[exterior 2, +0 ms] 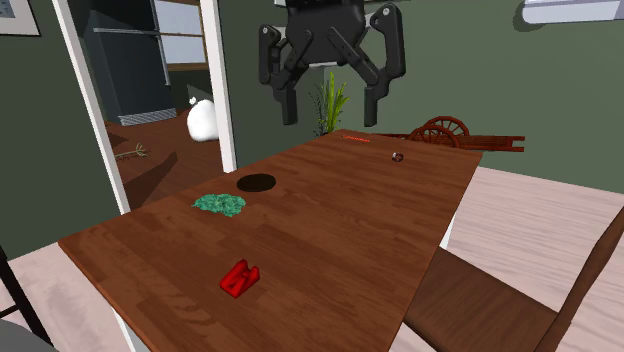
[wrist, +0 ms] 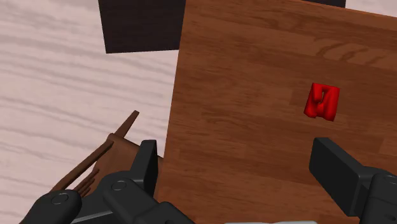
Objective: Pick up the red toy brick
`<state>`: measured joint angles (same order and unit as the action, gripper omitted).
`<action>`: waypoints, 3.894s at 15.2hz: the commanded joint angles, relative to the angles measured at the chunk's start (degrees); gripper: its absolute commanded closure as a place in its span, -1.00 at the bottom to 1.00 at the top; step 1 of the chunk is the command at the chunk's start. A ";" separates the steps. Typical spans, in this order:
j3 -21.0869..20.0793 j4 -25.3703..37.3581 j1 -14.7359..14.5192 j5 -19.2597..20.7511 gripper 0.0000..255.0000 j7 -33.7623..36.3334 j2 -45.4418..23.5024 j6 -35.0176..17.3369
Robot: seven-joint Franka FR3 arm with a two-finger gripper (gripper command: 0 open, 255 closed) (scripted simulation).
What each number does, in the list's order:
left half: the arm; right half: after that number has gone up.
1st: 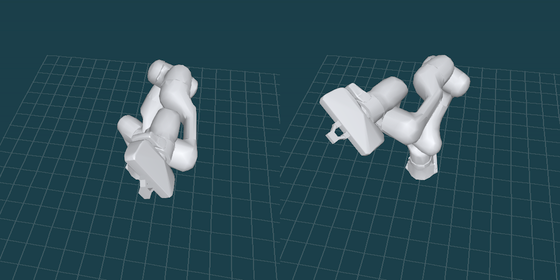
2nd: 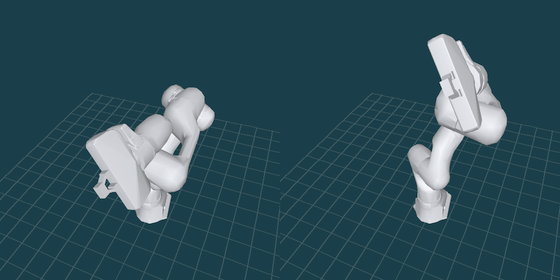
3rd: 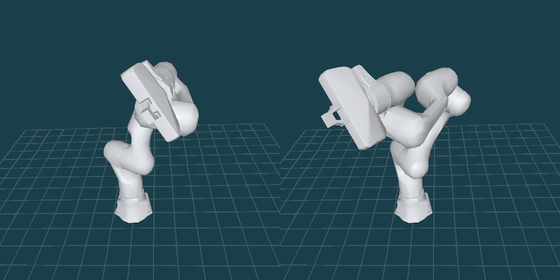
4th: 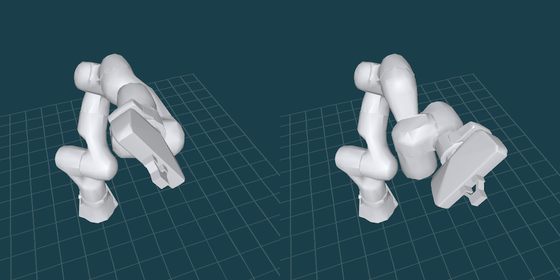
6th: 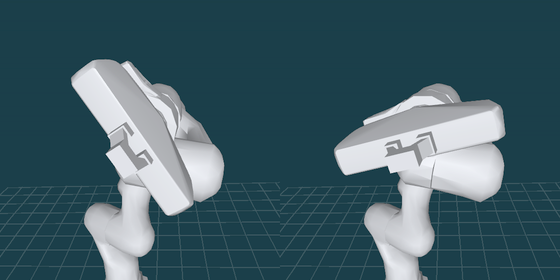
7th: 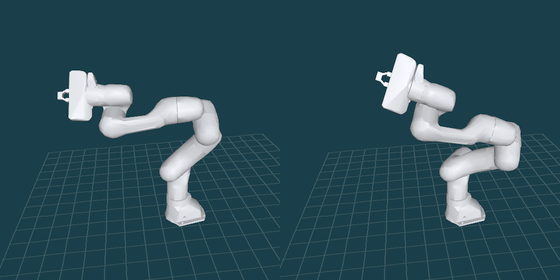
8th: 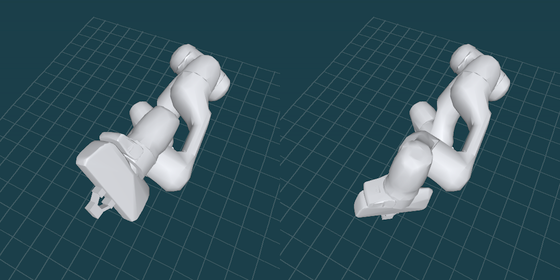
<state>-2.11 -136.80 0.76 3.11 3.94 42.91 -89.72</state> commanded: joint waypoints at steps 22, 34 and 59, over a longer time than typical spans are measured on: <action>-17.85 -21.10 -6.11 -12.53 -1.00 22.71 -18.08 -43.21; -25.75 -19.00 -3.24 -3.54 -1.00 37.86 -40.12 -63.98; -25.29 -18.36 -4.47 -8.79 1.00 33.99 -33.80 -57.57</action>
<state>-27.47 -155.39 -3.40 -4.87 38.39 8.05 -148.54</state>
